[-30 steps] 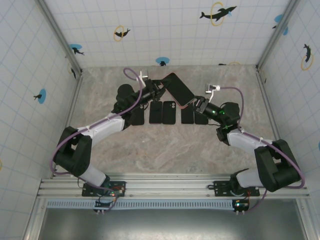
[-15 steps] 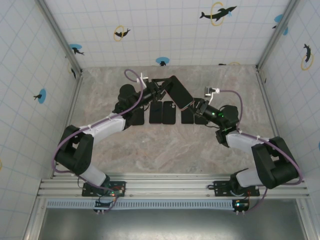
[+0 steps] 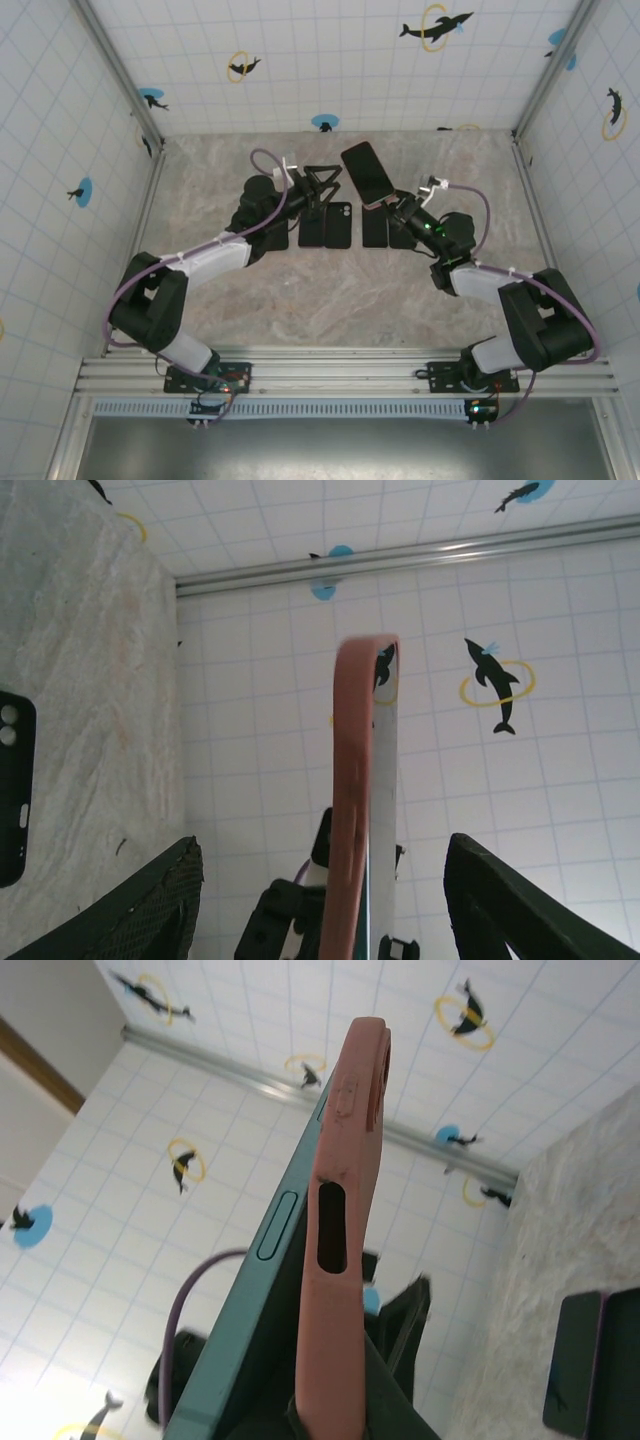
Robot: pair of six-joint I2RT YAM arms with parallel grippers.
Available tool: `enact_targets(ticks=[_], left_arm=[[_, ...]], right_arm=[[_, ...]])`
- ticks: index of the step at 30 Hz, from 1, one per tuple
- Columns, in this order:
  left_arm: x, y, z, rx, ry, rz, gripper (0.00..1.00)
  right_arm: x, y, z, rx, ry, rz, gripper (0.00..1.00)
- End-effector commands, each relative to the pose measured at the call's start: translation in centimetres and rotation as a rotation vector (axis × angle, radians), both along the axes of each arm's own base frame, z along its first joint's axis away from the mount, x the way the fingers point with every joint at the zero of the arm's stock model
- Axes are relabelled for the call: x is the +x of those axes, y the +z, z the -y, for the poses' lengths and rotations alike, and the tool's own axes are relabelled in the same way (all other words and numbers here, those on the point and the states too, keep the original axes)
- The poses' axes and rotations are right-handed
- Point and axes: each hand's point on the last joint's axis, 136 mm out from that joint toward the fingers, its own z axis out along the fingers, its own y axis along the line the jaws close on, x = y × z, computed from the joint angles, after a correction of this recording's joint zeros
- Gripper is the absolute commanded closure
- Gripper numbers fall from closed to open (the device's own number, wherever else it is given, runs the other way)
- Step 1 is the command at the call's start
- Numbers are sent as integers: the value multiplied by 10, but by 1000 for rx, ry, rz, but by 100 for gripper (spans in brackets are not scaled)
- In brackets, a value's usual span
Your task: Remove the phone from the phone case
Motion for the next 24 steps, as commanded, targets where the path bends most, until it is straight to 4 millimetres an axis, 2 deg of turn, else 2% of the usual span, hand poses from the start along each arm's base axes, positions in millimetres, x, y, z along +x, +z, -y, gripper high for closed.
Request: enact_targets(ticks=[1,7,11,15,18,24], left_arm=[[-17,13,0,-14,21,33,35],[-40,28,20,-48,11,45,38],[-51,31,37,-77,-9,30,41],[-55,24,44,-109,-2,-1,45],[-55,26,50,-148,-11,-7,48],[-58,15,59,-148,-18,-39,49]], right_arm=[[7,18,17,58,-146,78,100],[16,14,14,48,-212,84,100],[19,12,8,34,-225,87,100],[17,10,4,37,-234,86,100],[15,10,3,31,-239,93,100],[15,10,6,18,-266,100,100]])
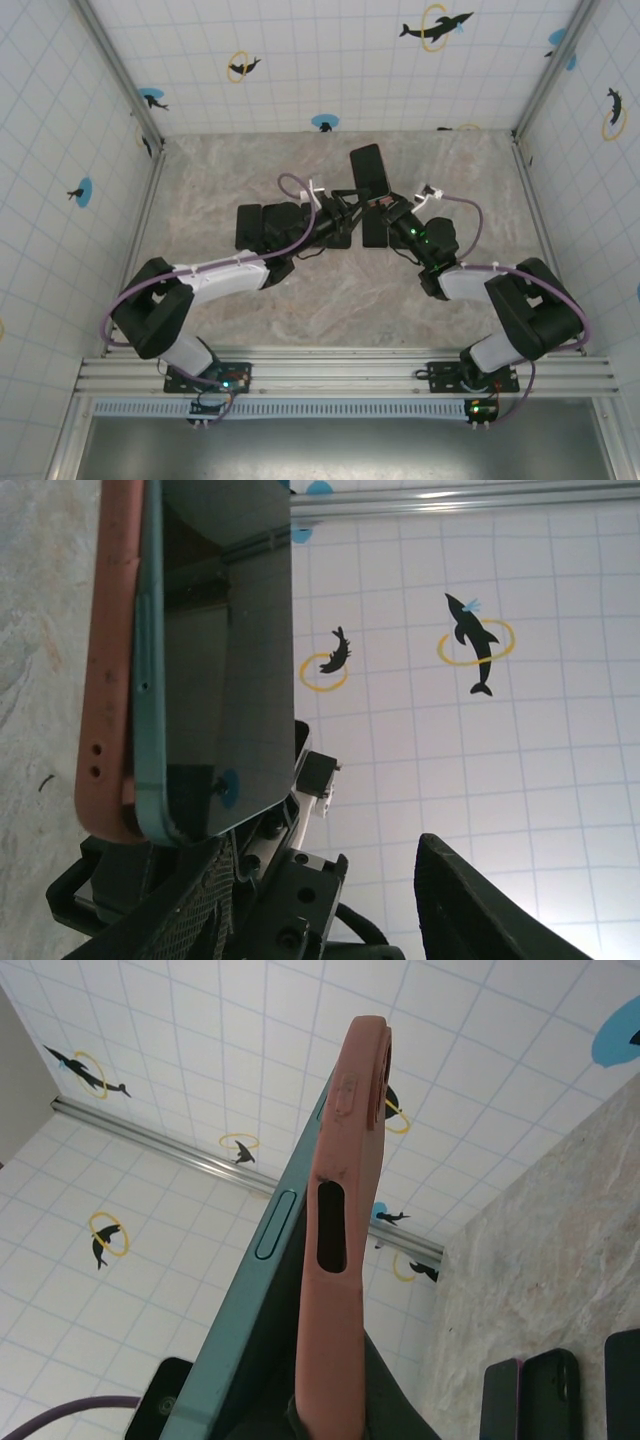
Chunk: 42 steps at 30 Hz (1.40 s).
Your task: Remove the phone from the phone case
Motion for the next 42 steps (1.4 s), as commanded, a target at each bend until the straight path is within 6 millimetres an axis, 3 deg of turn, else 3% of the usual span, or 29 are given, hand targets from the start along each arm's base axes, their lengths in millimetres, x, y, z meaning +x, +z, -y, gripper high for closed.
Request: enact_targets(ticks=[1,19,33,36,42], left_arm=[[-1,10,3,-58,13,3,49],[4,-14,7,-55,36,-45,52],[26,-4,-9,-76,116,-23,55],[30,7,-6,-91,115,-3,58],[31,15,0,-113,97,12,74]], right_arm=[[-5,39,8,53,-48,138,100],[-12,40,5,55,-40,153,100],[-23,43,-1,70,-8,184,100],[-24,41,-3,70,-5,179,100],[-25,35,-4,64,-18,164,100]])
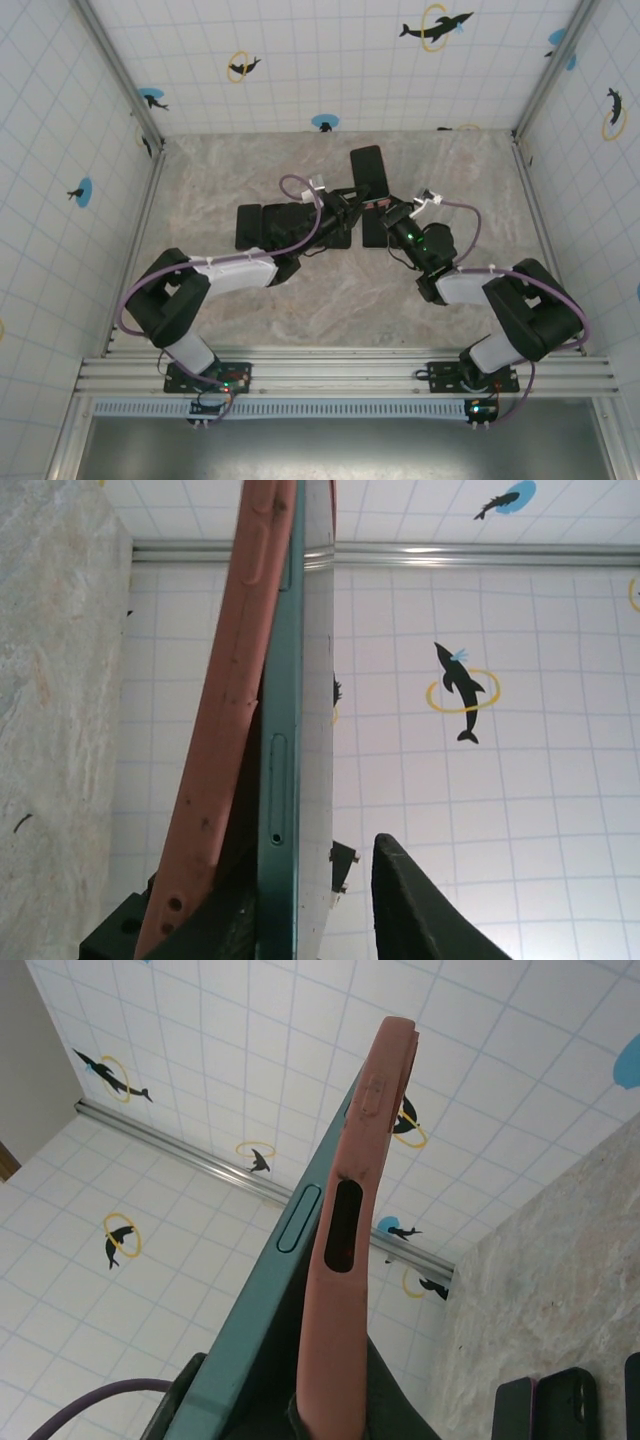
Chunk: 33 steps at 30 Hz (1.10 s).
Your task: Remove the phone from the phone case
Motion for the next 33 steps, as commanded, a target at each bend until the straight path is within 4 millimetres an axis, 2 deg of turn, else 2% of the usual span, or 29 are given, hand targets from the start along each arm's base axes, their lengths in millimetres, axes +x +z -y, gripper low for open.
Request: enact_targets(ticks=[1,7,11,18,24,26,30,31,33], left_arm=[[7,24,-1,-56,19,53,77],[4,31,-2,-67,13,69,91],[1,40,-2,-79,0,84,99],[-7,55,0,-107,-19,108,100],[-12,68,14,-178,-68,113,100],[-13,75,17,-197,-82,123,100],[-14,74,18,-190,-87,123,100],[-13,87,19,-209,-88,146,100],[-13,91,21,-210,-94,153,100]], right_arm=[[-14,27,0,50,6,108,100],[-12,22,1,30,-13,95,100],[-5,11,2,-44,-60,72,100],[8,-7,8,-143,-143,49,100],[9,3,-3,-129,-152,121,100],[10,-1,-3,-142,-170,125,100],[14,-12,-3,-164,-191,123,100],[16,-16,-4,-178,-192,116,100],[18,-20,-4,-191,-198,107,100]])
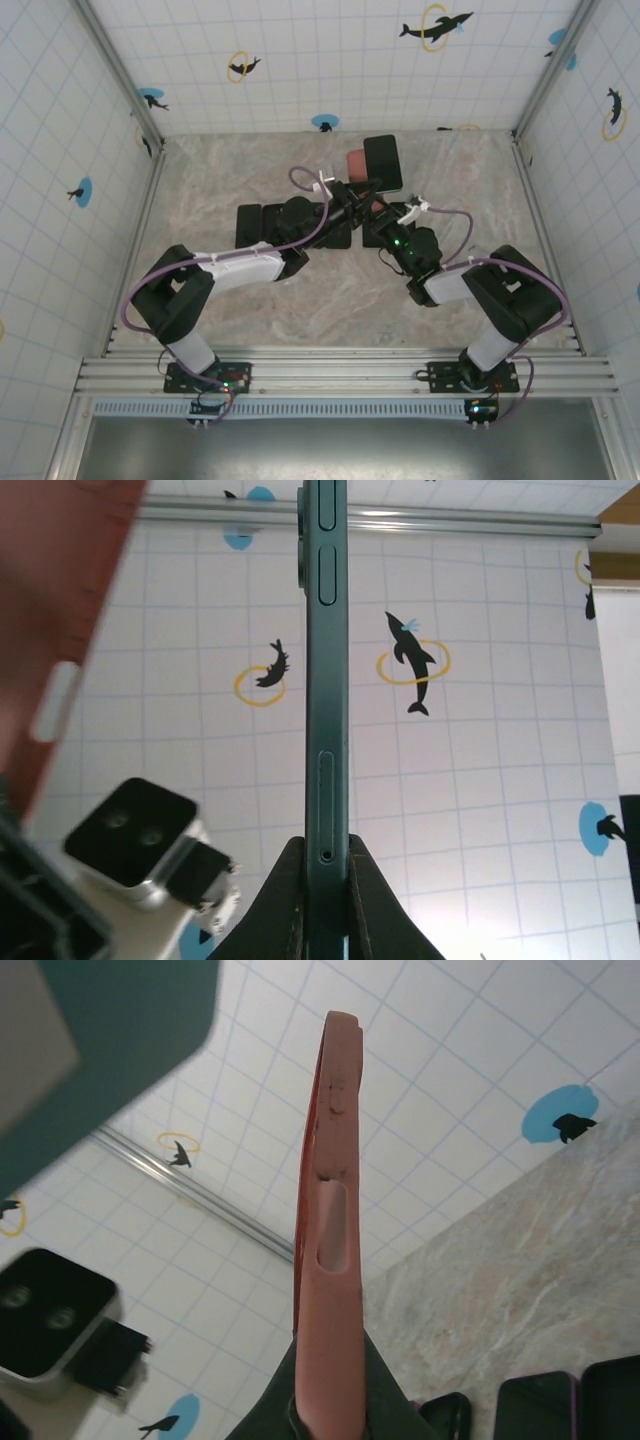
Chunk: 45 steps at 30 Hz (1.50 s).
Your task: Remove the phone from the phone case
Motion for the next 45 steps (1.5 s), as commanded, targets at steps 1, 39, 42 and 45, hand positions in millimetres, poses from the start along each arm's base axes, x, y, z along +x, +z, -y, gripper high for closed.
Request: enact_targets(ticks=[1,39,42,45], left_arm=[[-7,50,-1,-116,-23,106,100],[31,-108,121,244,-160,-39,100],[31,-122,135,259,-167,-60,100],[30,-135,146,254,-170,-92,100]], right_arm=[[5,17,3,9,-43,69,100],[4,-20,266,-543,-469,-302,100],[2,-20,270,-533,-469,-305,100],[2,-21,272,-526,-469,-308,100]])
